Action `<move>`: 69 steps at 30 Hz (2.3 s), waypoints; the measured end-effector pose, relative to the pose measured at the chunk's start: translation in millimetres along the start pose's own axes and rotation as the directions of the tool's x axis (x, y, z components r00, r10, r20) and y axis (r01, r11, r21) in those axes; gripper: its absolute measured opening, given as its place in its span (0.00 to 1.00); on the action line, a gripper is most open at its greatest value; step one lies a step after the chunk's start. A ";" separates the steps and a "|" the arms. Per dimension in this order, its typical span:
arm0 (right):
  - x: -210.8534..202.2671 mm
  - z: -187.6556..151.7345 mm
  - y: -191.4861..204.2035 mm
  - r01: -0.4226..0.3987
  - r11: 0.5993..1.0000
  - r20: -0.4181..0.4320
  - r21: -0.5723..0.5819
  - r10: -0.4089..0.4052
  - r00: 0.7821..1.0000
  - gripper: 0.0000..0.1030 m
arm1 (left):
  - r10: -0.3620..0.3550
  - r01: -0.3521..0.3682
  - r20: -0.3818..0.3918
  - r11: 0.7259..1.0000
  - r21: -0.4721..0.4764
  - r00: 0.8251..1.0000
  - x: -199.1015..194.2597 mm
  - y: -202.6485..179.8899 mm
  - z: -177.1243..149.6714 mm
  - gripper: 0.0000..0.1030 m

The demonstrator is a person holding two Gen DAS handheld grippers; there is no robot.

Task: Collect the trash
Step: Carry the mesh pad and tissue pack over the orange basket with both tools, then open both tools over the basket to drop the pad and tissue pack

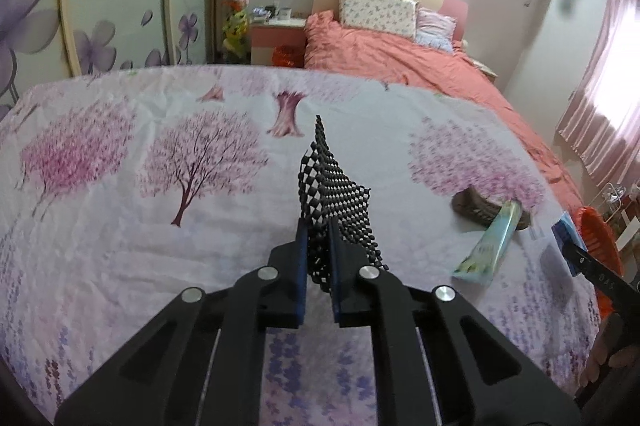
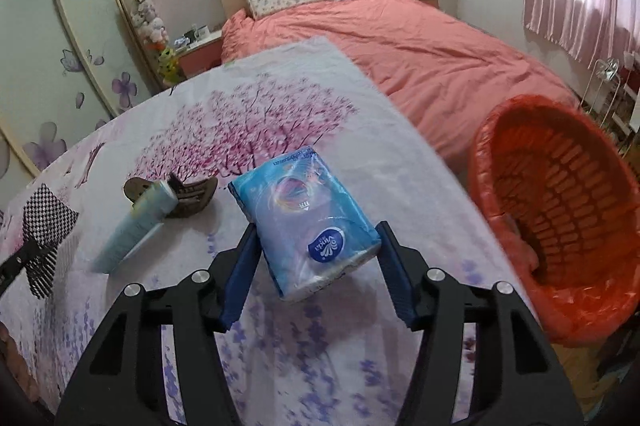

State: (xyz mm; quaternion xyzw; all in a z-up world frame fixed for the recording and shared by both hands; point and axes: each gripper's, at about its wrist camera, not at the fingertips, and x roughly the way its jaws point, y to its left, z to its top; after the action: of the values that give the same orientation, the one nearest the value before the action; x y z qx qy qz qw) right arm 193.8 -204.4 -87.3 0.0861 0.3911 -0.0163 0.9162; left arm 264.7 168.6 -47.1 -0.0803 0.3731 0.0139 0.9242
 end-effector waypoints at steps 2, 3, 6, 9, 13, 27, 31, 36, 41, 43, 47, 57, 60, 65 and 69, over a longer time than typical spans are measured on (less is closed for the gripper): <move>-8.2 0.4 -3.0 -0.003 1.000 0.020 0.002 0.003 1.000 0.57 | -0.009 0.009 0.015 1.000 0.011 1.000 -8.0 -6.9 2.2 0.10; -13.0 0.9 -4.4 -0.006 1.000 0.033 0.001 0.006 0.999 0.57 | -0.013 0.013 0.023 1.000 0.018 1.000 -12.2 -10.7 3.4 0.10; -26.5 2.7 -7.5 -0.010 1.000 0.070 -0.004 0.010 0.997 0.57 | -0.026 0.025 0.041 0.999 0.033 0.999 -23.3 -21.7 7.3 0.10; -39.7 4.1 -9.4 -0.016 1.000 0.113 -0.009 0.017 0.993 0.57 | -0.045 0.042 0.060 0.998 0.052 0.997 -36.9 -35.7 10.0 0.10; -63.1 4.8 -14.2 -0.029 0.999 0.183 -0.016 0.031 0.983 0.57 | -0.083 0.075 0.085 0.993 0.088 0.993 -54.6 -61.4 13.8 0.10; -119.4 6.0 -62.1 -0.004 0.999 0.360 0.049 -0.013 0.933 0.57 | -0.290 0.267 0.074 0.937 0.223 0.954 -91.3 -168.6 9.1 0.10; -130.2 5.3 -85.2 0.010 0.996 0.392 0.094 -0.047 0.919 0.57 | -0.342 0.315 0.058 0.911 0.267 0.938 -95.6 -204.0 3.6 0.10; -134.2 3.9 -112.1 0.043 0.989 0.414 0.144 -0.099 0.905 0.57 | -0.405 0.374 0.029 0.867 0.328 0.914 -98.0 -252.9 -6.6 0.10; -131.8 1.8 -140.8 0.061 0.979 0.415 0.195 -0.138 0.899 0.57 | -0.459 0.426 -0.004 0.820 0.382 0.888 -96.2 -300.1 -18.5 0.10; -128.7 2.8 -151.4 0.066 0.974 0.412 0.216 -0.153 0.898 0.57 | -0.480 0.447 -0.020 0.802 0.396 0.877 -93.2 -316.6 -22.7 0.10; -124.5 3.4 -169.9 0.076 0.967 0.412 0.244 -0.174 0.895 0.57 | -0.511 0.485 -0.057 0.766 0.422 0.857 -81.9 -348.9 -29.9 0.10; -107.4 2.9 -207.5 0.051 0.939 0.379 0.339 -0.186 0.907 0.58 | -0.526 0.532 -0.146 0.727 0.435 0.838 -37.4 -403.2 -46.4 0.12; -94.2 5.1 -216.8 0.034 0.936 0.350 0.350 -0.164 0.922 0.60 | -0.494 0.514 -0.166 0.747 0.421 0.854 -17.6 -411.7 -50.4 0.29; -82.7 1.3 -220.1 0.030 0.937 0.304 0.349 -0.143 0.942 0.64 | -0.426 0.456 -0.168 0.788 0.414 0.889 6.2 -402.9 -51.4 0.38; -82.0 -5.2 -218.2 0.044 0.935 0.282 0.351 -0.150 0.947 0.67 | -0.386 0.410 -0.145 0.810 0.420 0.911 13.4 -384.0 -48.6 0.41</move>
State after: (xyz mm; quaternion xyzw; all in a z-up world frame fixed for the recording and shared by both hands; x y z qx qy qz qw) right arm 112.0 -421.4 -63.4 0.2197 0.2402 -0.1424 0.9348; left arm 273.8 -218.5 -37.8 0.0546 0.3657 -0.2670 0.8899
